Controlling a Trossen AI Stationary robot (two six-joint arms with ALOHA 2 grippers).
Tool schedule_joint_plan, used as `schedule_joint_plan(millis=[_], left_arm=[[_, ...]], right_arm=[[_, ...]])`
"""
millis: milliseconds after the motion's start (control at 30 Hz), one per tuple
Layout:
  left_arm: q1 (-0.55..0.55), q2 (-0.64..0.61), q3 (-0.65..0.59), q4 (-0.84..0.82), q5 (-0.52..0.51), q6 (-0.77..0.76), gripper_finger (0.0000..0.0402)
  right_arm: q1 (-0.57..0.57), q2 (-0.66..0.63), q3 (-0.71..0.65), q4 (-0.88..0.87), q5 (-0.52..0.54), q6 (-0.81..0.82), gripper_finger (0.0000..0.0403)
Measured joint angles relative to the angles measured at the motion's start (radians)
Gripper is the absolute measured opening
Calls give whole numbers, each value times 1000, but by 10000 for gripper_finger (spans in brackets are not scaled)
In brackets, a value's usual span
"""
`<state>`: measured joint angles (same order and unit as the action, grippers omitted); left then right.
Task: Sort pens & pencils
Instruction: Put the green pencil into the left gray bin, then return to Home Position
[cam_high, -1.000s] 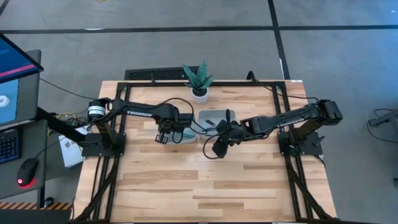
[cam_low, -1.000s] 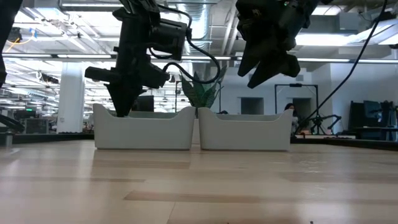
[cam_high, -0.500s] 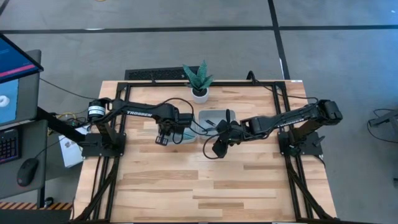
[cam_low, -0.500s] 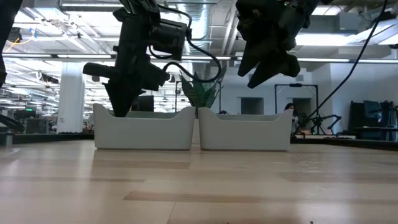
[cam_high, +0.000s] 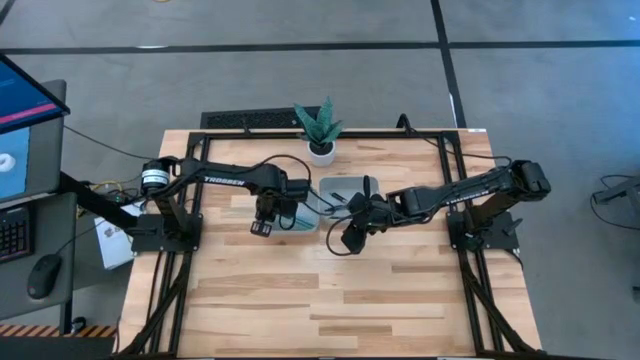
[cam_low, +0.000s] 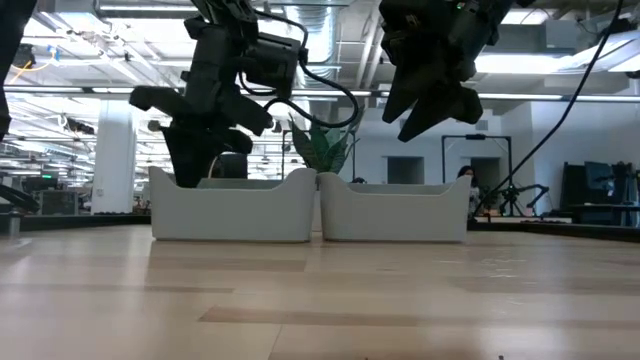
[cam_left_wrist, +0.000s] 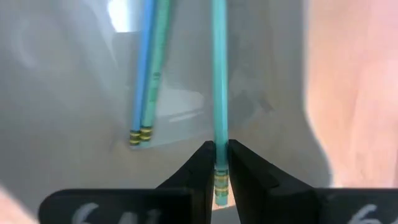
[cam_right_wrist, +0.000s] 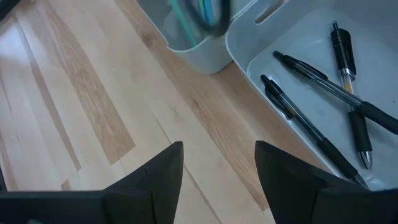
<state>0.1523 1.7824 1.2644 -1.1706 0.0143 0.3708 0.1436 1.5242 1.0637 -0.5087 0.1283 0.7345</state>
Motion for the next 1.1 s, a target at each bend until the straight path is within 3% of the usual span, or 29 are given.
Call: schedule_joint_plan(millis=[200, 500, 633, 800, 1100], left_arm=[[23, 0, 0, 15, -73, -47, 35], [55, 0, 0, 10, -44, -70, 37], [58, 0, 0, 11, 10, -60, 59], [59, -5, 16, -9, -82, -70, 90], [73, -192, 128, -14, -91, -69, 105]], right_arm=[[0, 0, 0, 0, 0, 0, 221], [0, 0, 0, 0, 0, 0, 221], [0, 0, 0, 0, 0, 0, 221], [-2, 0, 0, 10, 1, 0, 221], [-11, -41, 77, 22, 1, -92, 221]])
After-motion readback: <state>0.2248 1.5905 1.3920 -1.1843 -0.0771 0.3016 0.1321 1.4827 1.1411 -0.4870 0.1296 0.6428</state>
